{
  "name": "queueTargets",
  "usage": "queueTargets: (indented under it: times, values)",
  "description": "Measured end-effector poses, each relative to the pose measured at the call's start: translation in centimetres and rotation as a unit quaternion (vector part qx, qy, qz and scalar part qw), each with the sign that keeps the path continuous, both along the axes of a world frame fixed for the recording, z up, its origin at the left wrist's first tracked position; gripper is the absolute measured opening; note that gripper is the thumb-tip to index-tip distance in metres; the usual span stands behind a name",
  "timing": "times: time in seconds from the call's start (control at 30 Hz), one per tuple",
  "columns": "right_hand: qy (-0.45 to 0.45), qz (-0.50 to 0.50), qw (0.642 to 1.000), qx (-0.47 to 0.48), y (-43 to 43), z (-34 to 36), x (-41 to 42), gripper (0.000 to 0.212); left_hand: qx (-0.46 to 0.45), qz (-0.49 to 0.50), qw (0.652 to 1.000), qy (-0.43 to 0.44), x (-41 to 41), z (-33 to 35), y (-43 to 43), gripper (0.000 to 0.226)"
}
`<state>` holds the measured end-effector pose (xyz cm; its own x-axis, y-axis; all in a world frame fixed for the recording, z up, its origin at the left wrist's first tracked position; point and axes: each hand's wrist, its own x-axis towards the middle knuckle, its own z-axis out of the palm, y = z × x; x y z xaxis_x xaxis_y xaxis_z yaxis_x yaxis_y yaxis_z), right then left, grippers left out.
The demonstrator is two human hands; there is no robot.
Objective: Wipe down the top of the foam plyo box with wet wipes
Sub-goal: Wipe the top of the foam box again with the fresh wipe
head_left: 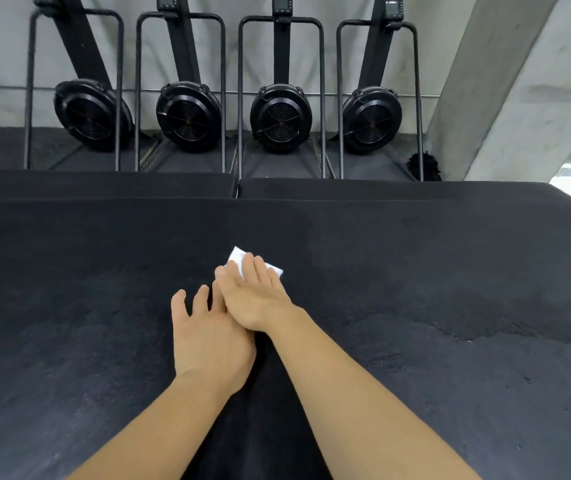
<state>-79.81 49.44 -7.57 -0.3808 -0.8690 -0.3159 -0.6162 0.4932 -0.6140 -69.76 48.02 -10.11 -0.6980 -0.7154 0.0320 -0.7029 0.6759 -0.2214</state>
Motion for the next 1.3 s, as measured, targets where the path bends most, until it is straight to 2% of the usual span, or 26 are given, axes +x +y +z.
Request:
queueTargets:
  times: [0.13,0.3,0.47,0.57,0.77,1.0,1.17,1.3]
  values:
    - [0.126,0.016,0.992,0.015,1.1,-1.0,-3.0,0.057,-0.018,0.030,0.999,0.029,0.0,-0.4,0.2,0.063]
    - [0.211,-0.062,0.974,0.055,6.2,-0.9,-9.3,0.051,-0.014,0.030,0.999,0.037,-0.1,-0.7,0.3,0.062]
    - [0.214,-0.139,0.962,0.094,9.7,-0.4,-13.4,0.051,-0.017,0.025,0.999,0.031,-0.1,-0.8,0.3,0.062]
    - [0.215,-0.148,0.960,0.097,9.8,-0.2,-13.6,0.049,-0.016,0.021,0.999,0.032,-0.2,-0.7,0.3,0.061]
    - [0.251,-0.143,0.951,0.112,8.0,-0.6,-11.6,0.069,-0.021,0.017,0.999,0.030,-0.3,-0.8,0.2,0.062]
    - [0.223,-0.052,0.971,0.065,3.0,-0.4,-4.9,0.069,-0.031,0.016,0.999,0.035,-0.4,-0.8,0.1,0.062]
    - [0.115,0.027,0.993,0.031,0.5,0.1,-2.0,0.065,-0.034,-0.001,0.999,0.029,-0.4,-0.8,0.1,0.060]
    - [0.156,0.043,0.987,0.026,1.1,0.3,-4.5,0.055,-0.045,0.014,0.998,0.029,-0.3,-0.8,0.1,0.062]
